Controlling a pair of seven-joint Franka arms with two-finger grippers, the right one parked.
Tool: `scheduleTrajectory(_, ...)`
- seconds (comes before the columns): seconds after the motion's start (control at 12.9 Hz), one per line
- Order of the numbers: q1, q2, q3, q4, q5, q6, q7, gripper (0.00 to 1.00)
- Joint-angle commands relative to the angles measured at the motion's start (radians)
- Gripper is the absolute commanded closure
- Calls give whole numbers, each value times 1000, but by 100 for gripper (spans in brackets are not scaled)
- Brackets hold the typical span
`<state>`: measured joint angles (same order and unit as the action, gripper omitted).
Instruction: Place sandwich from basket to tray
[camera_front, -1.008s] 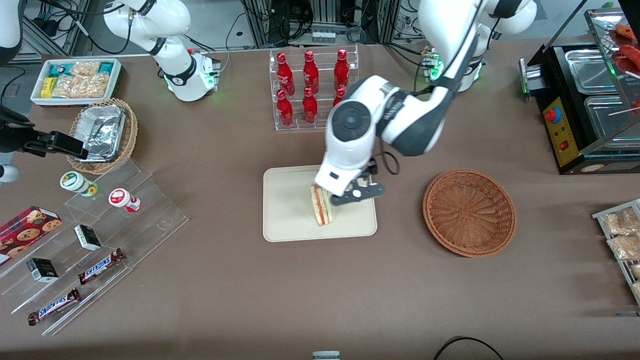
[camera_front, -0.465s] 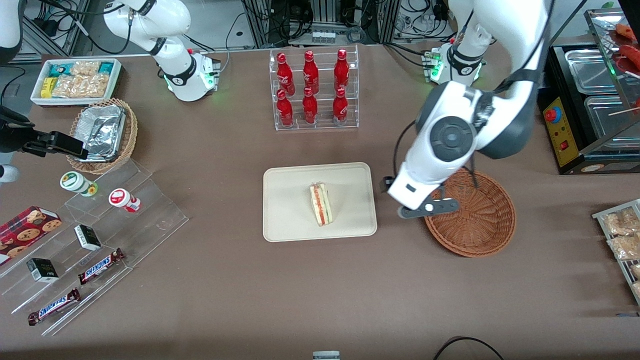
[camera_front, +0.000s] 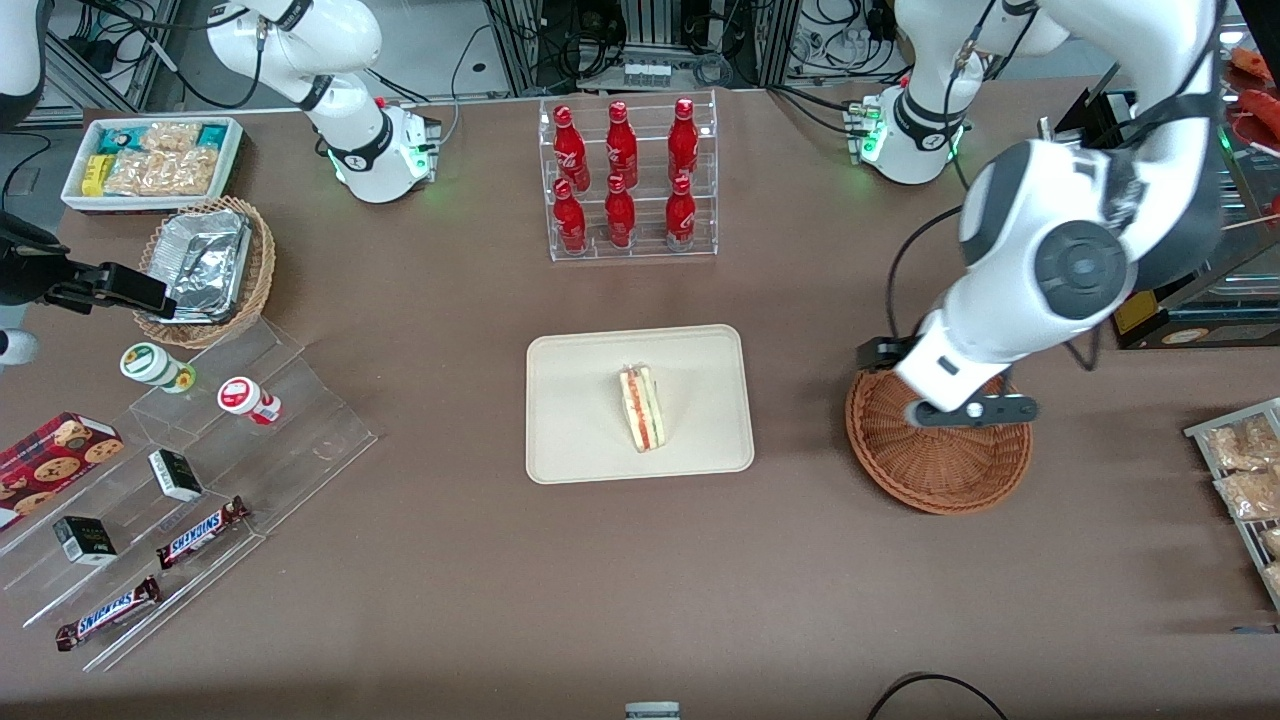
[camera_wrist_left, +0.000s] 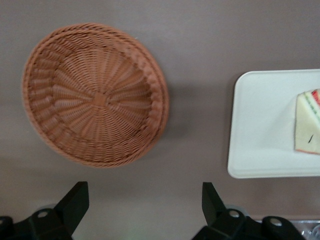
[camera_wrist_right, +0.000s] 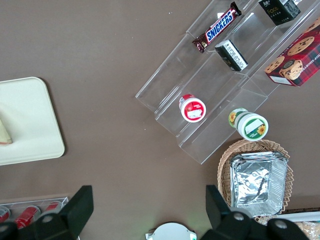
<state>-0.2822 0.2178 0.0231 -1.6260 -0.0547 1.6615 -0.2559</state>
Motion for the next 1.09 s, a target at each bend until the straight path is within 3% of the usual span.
scheduleTrajectory(0.0, 150, -96, -72, -54, 0, -67, 119, 0)
scheduleTrajectory(0.39, 398, -184, -244, -55, 15, -147, 168, 0)
scheduleTrajectory(0.54, 422, -208, -253, -51, 53, -195, 228, 0)
scheduleTrajectory(1.01, 428, -252, -233, -2, 73, -304, 242, 0)
